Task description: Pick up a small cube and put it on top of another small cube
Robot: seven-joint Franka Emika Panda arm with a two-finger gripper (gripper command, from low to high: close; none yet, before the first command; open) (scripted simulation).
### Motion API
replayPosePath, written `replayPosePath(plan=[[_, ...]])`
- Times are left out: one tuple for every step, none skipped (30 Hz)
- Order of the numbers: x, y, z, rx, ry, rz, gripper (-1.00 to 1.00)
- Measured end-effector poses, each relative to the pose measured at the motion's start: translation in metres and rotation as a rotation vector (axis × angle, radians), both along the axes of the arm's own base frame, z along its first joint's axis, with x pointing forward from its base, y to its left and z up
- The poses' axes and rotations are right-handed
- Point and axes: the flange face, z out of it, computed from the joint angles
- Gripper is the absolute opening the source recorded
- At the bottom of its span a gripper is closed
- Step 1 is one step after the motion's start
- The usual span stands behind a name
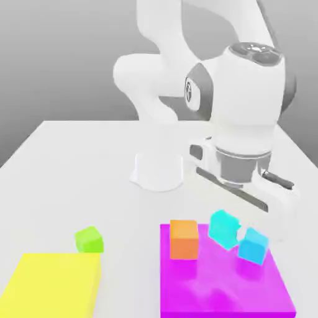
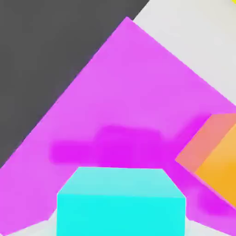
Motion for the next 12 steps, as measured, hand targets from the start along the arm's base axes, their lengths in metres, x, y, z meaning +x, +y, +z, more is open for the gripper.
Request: replayPosePath(plan=[[-0.007, 0.01, 0.005, 0.003, 0.0, 0.044, -1.0], [-0.014, 0.018, 0.01, 0.007, -0.001, 0.086, -1.0], [-0.021, 0.025, 0.013, 0.01, -0.001, 0.123, -1.0], [-0.023, 0.028, 0.009, 0.01, -0.002, 0.14, -1.0], [-0.024, 0.029, 0.001, 0.008, -0.002, 0.148, -1.0], [-0.024, 0.029, -0.008, 0.007, -0.003, 0.151, -1.0], [-0.024, 0.029, -0.019, 0.007, -0.003, 0.152, -1.0], [-0.025, 0.03, -0.03, 0.007, -0.003, 0.153, -1.0], [-0.026, 0.03, -0.041, 0.01, -0.003, 0.154, 1.0], [-0.025, 0.029, -0.041, 0.01, -0.003, 0.152, 1.0], [-0.025, 0.028, -0.041, 0.01, -0.003, 0.151, 1.0], [-0.025, 0.028, -0.041, 0.01, -0.003, 0.15, 1.0]])
